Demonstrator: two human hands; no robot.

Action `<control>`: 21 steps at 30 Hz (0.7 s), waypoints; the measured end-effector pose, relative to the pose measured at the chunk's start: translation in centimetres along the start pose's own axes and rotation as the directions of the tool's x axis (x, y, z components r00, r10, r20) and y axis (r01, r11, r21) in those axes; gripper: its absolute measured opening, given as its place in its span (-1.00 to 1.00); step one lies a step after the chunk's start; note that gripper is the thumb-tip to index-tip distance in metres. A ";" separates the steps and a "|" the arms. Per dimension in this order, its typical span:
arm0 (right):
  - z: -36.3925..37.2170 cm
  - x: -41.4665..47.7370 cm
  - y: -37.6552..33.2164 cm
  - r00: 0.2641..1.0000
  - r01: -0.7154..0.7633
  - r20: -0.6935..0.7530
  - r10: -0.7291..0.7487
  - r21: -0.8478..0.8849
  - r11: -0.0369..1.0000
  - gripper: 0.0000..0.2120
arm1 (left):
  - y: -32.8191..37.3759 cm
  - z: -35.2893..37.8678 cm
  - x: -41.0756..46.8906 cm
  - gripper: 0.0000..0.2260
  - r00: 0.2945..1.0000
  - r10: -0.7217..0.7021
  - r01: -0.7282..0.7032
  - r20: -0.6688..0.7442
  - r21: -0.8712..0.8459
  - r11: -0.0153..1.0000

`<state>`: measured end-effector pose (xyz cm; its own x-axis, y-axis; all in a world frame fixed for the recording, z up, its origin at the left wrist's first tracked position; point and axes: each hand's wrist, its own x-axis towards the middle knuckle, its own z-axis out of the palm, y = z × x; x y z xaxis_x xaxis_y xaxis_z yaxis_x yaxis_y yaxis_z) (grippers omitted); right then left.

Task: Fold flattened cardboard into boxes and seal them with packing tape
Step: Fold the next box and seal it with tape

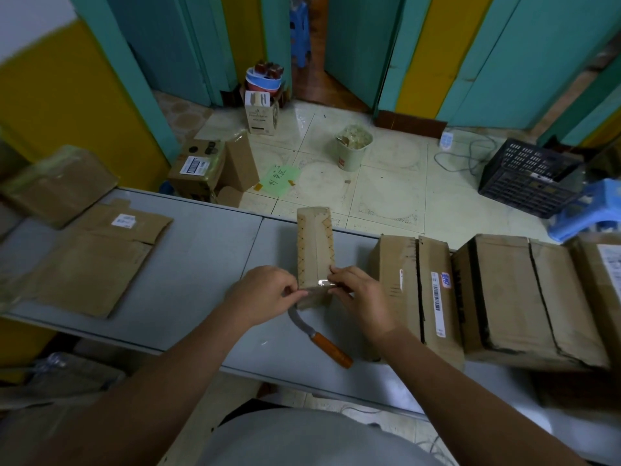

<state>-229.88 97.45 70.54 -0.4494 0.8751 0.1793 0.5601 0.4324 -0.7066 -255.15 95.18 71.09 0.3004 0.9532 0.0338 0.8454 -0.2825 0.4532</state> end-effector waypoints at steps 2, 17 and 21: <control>-0.1 0.2 0.2 1.000 -0.007 -0.027 0.007 -0.001 1.000 -0.75 | 0.2 0.5 -0.1 -0.78 0.998 -0.051 0.049 -0.040 -0.033 0.998; 0.9 0.6 -0.8 0.998 -0.055 0.036 0.051 0.119 0.991 -0.70 | 3.2 -1.4 3.5 -0.41 0.750 -0.567 0.608 0.341 -0.691 0.390; 0.9 0.6 -1.8 0.975 -0.220 0.017 0.220 0.149 0.964 -0.62 | 3.6 -0.9 3.5 -0.50 0.775 -0.537 0.569 0.333 -0.737 0.365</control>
<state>-231.81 97.03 71.32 -0.3272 0.9449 0.0078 0.5354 0.1922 -0.8224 -251.48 97.59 73.64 -0.0738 0.8547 -0.5138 0.1542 0.5188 0.8409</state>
